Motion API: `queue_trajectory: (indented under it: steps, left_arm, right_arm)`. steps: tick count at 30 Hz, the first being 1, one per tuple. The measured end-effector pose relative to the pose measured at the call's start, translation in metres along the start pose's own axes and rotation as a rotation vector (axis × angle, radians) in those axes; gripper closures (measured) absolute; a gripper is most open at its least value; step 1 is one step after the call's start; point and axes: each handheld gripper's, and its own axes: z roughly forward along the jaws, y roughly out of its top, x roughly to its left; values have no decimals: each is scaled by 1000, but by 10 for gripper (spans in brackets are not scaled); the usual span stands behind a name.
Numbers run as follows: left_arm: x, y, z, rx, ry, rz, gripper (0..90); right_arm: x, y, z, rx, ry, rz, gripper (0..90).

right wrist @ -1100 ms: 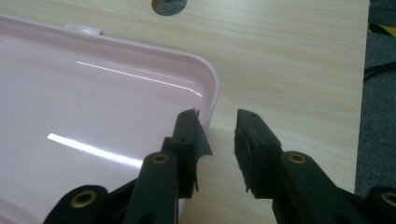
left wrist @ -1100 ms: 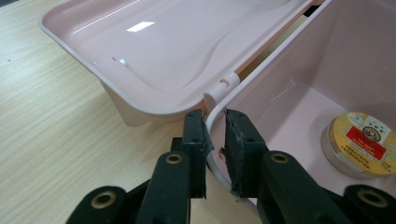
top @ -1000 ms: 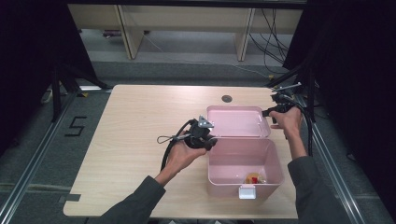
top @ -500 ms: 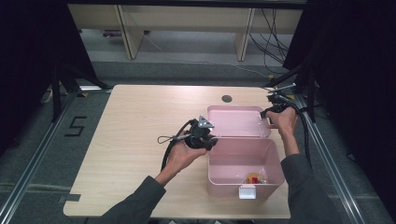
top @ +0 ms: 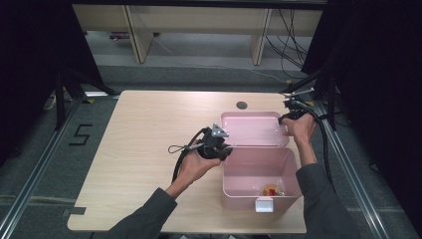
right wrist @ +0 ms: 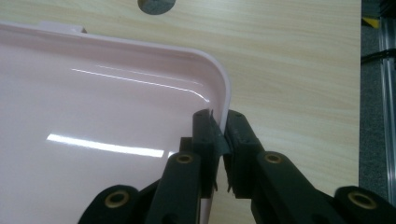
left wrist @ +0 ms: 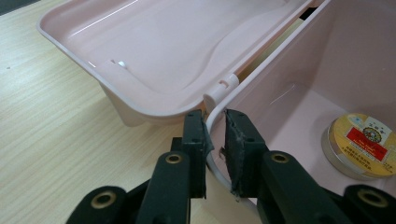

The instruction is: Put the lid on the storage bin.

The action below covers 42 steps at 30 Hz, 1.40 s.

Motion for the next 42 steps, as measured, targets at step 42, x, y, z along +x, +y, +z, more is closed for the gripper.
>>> queue_trajectory:
  steps: [42]
  left_arm:
    - [-6, -6, 1, -57, 9, -37, 778]
  right_arm:
    - [3, -26, -107, -414, 86, -4, 888]
